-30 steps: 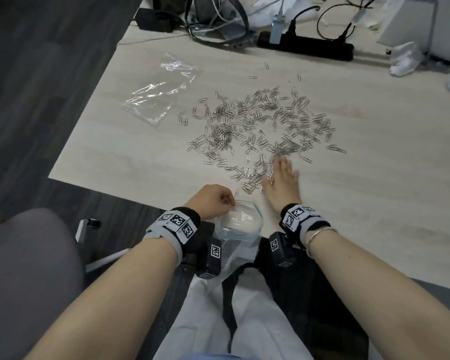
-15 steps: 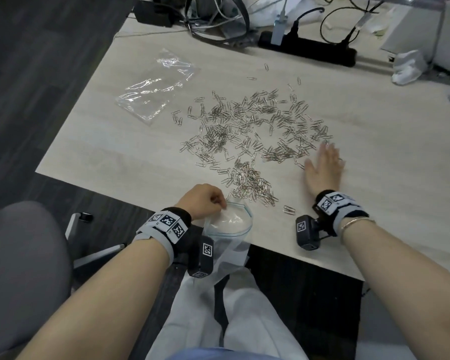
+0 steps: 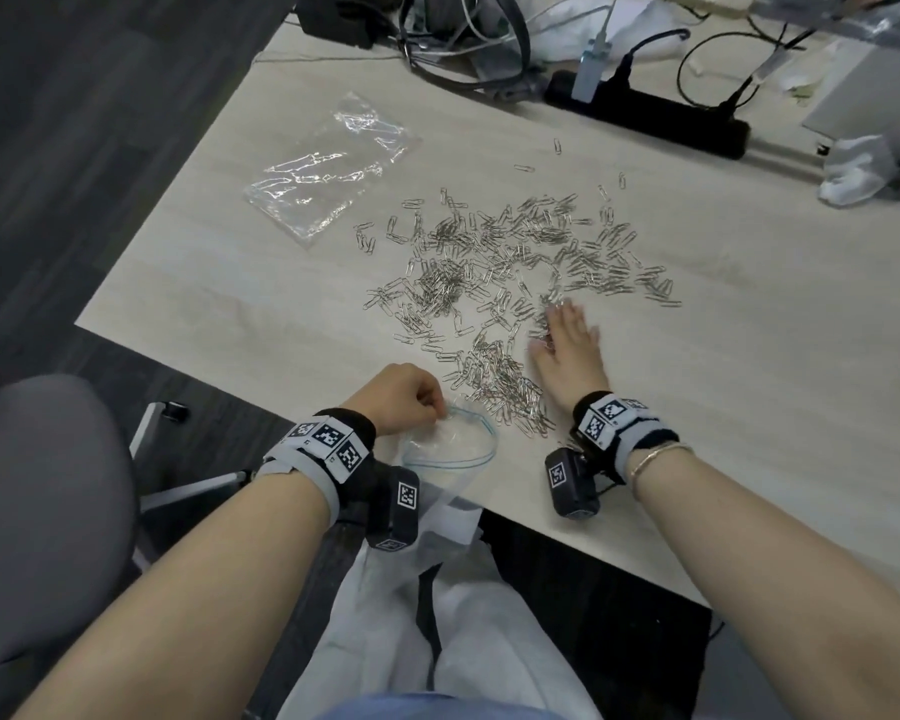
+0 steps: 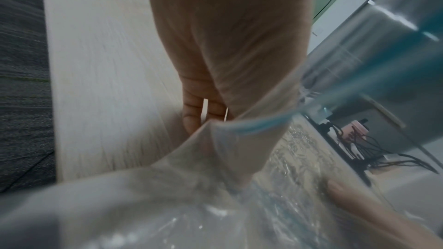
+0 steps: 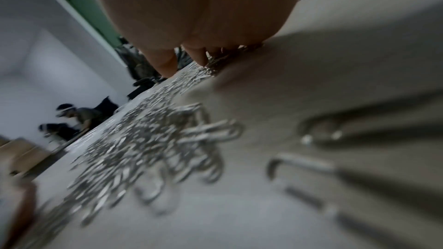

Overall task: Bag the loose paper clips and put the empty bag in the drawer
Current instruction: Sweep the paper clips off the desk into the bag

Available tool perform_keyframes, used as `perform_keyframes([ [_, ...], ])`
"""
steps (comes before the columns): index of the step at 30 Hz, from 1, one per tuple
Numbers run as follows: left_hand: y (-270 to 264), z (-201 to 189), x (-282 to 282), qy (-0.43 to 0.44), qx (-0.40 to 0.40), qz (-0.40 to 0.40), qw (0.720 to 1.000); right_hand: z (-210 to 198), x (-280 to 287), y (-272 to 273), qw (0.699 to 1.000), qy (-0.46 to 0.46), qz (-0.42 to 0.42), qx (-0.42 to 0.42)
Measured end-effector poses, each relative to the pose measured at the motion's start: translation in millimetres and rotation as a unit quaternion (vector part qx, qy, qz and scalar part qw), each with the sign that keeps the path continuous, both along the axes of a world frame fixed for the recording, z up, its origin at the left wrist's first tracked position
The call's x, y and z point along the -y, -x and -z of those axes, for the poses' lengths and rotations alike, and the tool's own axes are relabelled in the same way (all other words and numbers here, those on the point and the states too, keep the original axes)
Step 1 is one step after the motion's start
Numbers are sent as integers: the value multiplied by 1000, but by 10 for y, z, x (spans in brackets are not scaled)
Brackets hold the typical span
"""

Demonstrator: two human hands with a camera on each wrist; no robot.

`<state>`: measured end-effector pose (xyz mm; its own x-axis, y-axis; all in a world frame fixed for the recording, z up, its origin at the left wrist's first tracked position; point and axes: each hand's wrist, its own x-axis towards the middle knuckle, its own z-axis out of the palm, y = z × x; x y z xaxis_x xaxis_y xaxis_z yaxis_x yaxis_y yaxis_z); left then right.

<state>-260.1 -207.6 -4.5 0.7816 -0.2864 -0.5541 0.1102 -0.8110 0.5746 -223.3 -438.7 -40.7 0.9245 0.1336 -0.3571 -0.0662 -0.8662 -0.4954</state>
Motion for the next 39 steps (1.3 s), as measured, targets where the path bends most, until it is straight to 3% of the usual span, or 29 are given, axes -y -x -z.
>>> perform_keyframes([
  [3, -50, -10, 15, -5, -3, -6, 1000, -47, -132, 43, 997, -53, -52, -6],
  [6, -115, -19, 20, -11, -16, -12, 1000, -109, -36, -64, 995, -89, -14, 47],
  [11, -216, -11, -19, -19, -28, -33, 999, -168, 465, -570, 988, 2, 126, 88],
  [16, -311, -44, -83, -27, -30, -34, 999, -66, 775, -942, 982, 72, 175, 2],
  [28, -584, -20, -336, -15, -16, -24, 999, -23, -231, -890, 1000, 14, -20, -5],
  [33, -686, -13, -356, -7, -22, -19, 1000, -73, -498, -763, 995, -58, -82, -9],
  [39, -747, -42, -317, -6, -42, -35, 998, -255, -158, -970, 987, -96, 93, 84],
])
